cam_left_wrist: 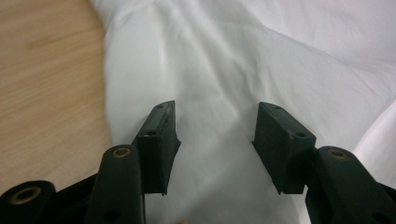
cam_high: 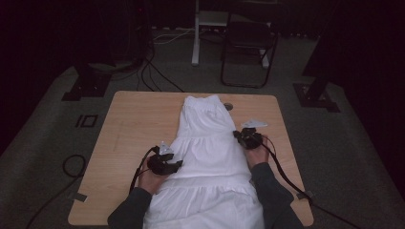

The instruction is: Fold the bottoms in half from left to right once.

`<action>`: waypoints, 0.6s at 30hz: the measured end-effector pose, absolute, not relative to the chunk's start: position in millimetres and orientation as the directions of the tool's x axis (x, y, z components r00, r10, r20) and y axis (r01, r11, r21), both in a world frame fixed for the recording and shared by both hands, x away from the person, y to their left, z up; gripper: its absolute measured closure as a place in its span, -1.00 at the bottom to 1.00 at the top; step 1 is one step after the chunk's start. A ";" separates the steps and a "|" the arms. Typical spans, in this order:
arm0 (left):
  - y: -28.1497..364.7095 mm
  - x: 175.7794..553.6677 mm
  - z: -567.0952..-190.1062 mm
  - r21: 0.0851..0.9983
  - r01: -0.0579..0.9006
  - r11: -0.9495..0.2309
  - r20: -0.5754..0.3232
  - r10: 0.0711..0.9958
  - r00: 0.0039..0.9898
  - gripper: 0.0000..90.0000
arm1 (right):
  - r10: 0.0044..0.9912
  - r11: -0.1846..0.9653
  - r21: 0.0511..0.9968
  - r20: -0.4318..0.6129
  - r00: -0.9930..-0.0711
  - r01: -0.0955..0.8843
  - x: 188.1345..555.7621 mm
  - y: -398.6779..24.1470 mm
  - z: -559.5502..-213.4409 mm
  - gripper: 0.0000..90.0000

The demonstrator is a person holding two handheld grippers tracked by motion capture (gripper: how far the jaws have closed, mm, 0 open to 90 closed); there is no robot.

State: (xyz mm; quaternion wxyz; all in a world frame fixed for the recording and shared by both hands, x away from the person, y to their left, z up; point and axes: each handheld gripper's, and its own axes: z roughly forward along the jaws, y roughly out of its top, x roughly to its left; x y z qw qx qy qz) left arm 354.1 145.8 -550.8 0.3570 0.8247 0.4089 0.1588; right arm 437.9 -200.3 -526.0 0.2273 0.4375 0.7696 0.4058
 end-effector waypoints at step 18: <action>124.0 420.1 -524.9 0.740 0.534 -0.409 0.021 0.808 0.589 -0.01 | 0.902 0.247 0.754 0.050 -0.429 0.608 465.2 -205.6 -560.5 0.95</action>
